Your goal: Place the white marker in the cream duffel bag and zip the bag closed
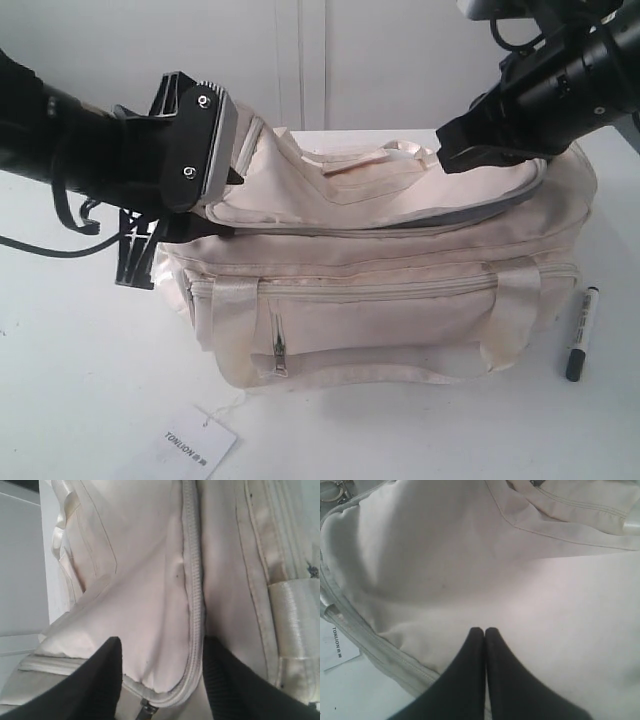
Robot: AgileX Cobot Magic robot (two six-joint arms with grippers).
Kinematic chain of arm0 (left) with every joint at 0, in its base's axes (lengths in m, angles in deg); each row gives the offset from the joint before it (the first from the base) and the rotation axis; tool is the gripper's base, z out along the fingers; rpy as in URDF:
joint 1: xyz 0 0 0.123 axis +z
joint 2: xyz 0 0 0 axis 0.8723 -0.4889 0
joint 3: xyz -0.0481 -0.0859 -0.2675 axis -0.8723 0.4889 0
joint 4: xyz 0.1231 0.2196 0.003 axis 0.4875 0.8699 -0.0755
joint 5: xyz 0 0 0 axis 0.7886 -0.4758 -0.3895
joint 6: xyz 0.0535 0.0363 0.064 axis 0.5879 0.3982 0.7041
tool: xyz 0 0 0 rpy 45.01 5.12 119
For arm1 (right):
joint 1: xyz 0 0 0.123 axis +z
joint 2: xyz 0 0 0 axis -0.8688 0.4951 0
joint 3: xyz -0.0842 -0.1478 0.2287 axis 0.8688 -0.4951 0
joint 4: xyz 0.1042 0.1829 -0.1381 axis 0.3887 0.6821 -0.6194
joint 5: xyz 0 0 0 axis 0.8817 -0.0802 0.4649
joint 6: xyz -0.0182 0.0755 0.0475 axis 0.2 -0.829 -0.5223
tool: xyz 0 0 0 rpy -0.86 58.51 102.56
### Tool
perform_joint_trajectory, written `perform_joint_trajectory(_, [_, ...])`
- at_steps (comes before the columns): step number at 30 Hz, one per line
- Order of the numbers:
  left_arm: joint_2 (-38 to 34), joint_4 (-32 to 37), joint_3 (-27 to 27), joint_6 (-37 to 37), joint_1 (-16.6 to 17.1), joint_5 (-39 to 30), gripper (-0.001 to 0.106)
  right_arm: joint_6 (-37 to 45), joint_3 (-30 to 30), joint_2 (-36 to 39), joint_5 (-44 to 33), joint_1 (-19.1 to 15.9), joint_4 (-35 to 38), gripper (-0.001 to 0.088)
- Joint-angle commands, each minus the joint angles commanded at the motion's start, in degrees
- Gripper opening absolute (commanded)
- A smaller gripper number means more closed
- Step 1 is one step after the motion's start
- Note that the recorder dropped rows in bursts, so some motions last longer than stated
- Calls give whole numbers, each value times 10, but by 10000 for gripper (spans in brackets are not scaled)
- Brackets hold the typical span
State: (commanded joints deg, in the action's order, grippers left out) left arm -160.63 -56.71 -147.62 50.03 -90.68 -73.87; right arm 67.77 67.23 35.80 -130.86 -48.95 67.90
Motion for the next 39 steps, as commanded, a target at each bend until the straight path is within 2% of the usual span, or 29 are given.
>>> perform_joint_trajectory(8, [-3, -25, 0, 27, 0, 6, 513, 0, 0, 0, 1, 0, -1, 0])
perform_joint_trajectory(10, [-3, -25, 0, 27, 0, 6, 380, 0, 0, 0, 1, 0, -1, 0])
perform_joint_trajectory(13, [-3, -27, 0, 27, 0, 6, 106, 0, 0, 0, 1, 0, -1, 0])
perform_joint_trajectory(15, [-3, -27, 0, 27, 0, 7, 0, 0, 0, 0, 1, 0, -1, 0])
perform_joint_trajectory(19, [-3, -30, 0, 27, 0, 20, 0, 0, 0, 0, 1, 0, -1, 0])
perform_joint_trajectory(21, [-3, -55, 0, 27, 0, 49, 0, 0, 0, 0, 1, 0, -1, 0])
perform_joint_trajectory(24, [-3, -128, 0, 27, 0, 98, 0, 2, 0, 0, 1, 0, -1, 0])
perform_joint_trajectory(30, [-3, -187, 0, 15, 0, 108, 0, 7, 0, 0, 1, 0, -1, 0])
perform_joint_trajectory(39, [-3, -217, -1, -103, 0, 108, 0, 7, 0, 0, -2, 0, 0, 0])
